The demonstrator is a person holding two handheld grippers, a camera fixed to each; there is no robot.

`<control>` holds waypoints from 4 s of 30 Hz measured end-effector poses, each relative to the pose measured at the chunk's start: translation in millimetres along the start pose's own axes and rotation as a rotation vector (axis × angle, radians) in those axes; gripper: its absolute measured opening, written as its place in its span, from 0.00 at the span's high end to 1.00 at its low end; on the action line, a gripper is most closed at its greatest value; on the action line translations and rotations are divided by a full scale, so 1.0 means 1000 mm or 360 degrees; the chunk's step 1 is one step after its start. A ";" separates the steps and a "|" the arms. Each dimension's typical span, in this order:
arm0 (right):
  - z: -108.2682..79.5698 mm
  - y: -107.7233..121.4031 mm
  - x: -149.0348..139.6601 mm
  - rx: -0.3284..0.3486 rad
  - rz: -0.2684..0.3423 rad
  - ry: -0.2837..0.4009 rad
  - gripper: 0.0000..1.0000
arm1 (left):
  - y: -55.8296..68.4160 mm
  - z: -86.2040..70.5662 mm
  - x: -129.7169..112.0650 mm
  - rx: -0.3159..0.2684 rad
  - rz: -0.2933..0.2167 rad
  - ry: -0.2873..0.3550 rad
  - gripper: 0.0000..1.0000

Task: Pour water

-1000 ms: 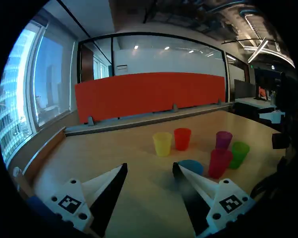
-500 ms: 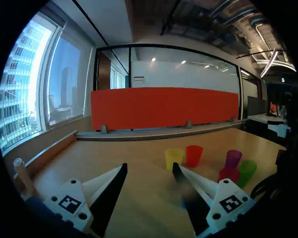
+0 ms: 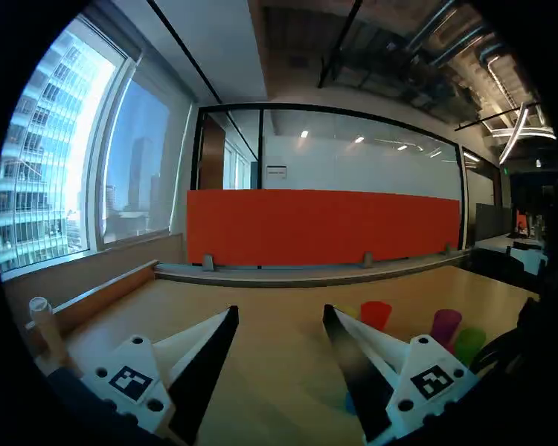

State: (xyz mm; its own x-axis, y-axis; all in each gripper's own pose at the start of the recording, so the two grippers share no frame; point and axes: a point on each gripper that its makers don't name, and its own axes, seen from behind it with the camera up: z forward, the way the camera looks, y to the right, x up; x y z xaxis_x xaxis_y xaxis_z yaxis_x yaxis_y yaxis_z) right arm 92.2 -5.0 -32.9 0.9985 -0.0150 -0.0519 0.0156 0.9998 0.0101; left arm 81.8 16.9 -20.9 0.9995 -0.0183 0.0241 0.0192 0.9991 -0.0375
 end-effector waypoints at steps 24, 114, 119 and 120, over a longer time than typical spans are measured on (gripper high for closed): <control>0.003 -0.009 -0.003 -0.0014 0.0086 -0.0028 0.01 | 0.002 0.019 -0.040 0.0013 0.0037 0.0021 0.16; 0.010 -0.022 0.001 0.0051 -0.0046 0.0109 0.01 | -0.026 0.023 -0.080 0.0078 0.0031 0.0038 0.16; 0.017 -0.023 -0.008 0.0055 -0.0012 0.0116 0.01 | -0.025 0.023 -0.080 0.0078 0.0030 0.0039 0.16; 0.018 -0.023 -0.010 0.0056 -0.0008 0.0116 0.00 | -0.025 0.023 -0.080 0.0078 0.0030 0.0039 0.17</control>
State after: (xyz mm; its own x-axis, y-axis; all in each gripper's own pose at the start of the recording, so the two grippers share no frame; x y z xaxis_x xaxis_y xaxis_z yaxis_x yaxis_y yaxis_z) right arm 82.5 -28.1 -14.5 0.9921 -0.0180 -0.1244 0.0237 0.9987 0.0445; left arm 0.5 -5.5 1.5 1.0000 0.0000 -0.0004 0.0000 0.9999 0.0115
